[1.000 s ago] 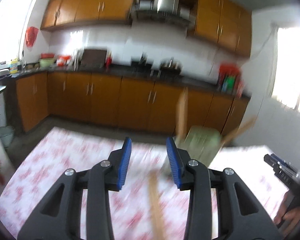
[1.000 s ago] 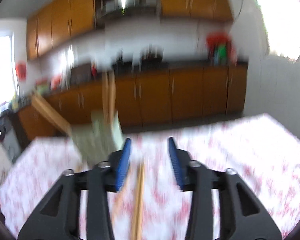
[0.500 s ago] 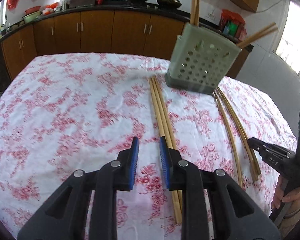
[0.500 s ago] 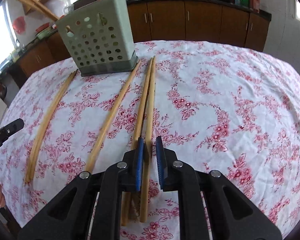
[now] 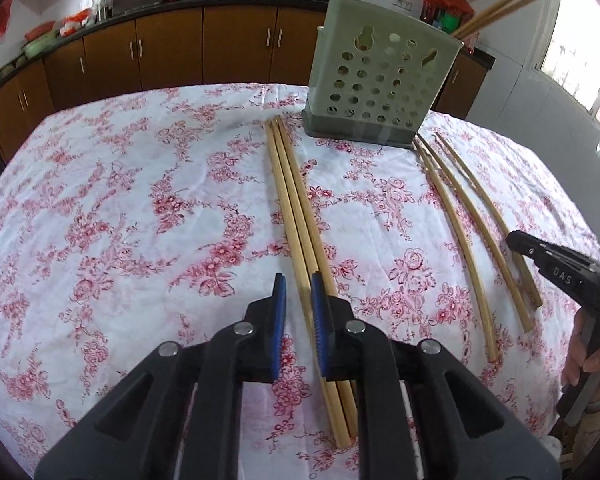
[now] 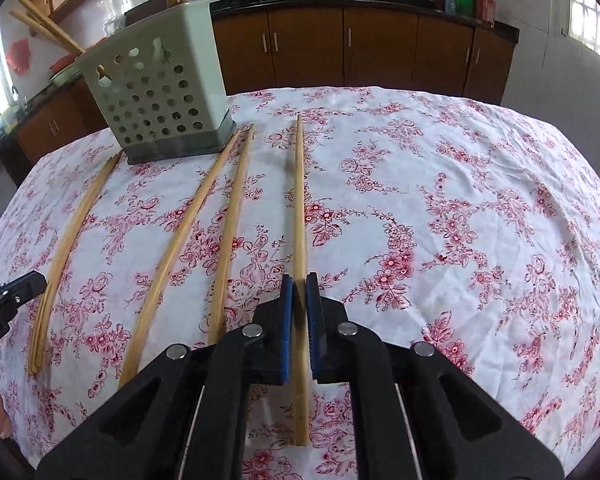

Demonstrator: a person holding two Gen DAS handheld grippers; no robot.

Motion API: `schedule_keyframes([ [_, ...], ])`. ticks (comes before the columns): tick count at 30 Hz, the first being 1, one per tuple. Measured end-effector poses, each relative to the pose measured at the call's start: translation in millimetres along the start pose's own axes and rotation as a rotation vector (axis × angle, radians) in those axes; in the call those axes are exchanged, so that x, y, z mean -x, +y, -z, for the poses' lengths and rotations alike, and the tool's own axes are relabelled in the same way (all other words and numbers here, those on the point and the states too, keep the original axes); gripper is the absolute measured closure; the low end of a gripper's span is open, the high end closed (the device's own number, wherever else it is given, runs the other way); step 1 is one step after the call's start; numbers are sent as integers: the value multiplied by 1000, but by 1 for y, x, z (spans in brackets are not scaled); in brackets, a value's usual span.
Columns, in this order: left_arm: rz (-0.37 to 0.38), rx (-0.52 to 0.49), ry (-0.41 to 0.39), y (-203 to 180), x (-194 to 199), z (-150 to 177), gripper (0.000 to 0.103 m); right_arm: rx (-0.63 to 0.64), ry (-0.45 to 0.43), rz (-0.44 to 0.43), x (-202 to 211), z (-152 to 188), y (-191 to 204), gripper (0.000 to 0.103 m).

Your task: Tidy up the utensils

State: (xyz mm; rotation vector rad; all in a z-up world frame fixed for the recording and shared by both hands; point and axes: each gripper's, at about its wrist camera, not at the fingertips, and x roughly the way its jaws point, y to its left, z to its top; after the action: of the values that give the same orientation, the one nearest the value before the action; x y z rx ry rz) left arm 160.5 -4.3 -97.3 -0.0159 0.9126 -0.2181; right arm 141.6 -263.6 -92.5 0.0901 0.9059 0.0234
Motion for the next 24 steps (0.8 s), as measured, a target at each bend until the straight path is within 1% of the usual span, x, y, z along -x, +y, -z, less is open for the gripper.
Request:
schedule_keyframes([
  [2, -15, 1, 19, 0, -4, 0, 91, 13, 1, -4, -1, 1, 0, 95],
  [3, -30, 1, 12, 0, -6, 0, 93, 16, 2, -14, 1, 2, 3, 95],
  [6, -49, -3, 12, 0, -9, -3, 94, 33, -6, -12, 1, 3, 7, 95],
  [8, -75, 3, 12, 5, -11, -7, 95, 40, -6, -10, 0, 2, 6, 95],
  [12, -124, 99, 7, 39, -14, -20, 95, -4, -14, 33, -3, -3, -9, 95],
  [13, -128, 118, 5, 47, -14, -22, 95, -20, -17, 37, -4, -4, -15, 95],
  [15, -137, 126, 1, 56, -14, -23, 94, -27, -20, 41, -4, -4, -18, 95],
  [18, -148, 110, -19, 57, -14, -21, 94, -24, -22, 45, -5, -4, -19, 95],
  [20, -158, 103, -18, 56, -13, -21, 94, -23, -21, 46, -5, -4, -20, 95],
  [24, -129, 127, -23, 62, -11, -20, 93, -26, -21, 42, -5, -4, -19, 95],
])
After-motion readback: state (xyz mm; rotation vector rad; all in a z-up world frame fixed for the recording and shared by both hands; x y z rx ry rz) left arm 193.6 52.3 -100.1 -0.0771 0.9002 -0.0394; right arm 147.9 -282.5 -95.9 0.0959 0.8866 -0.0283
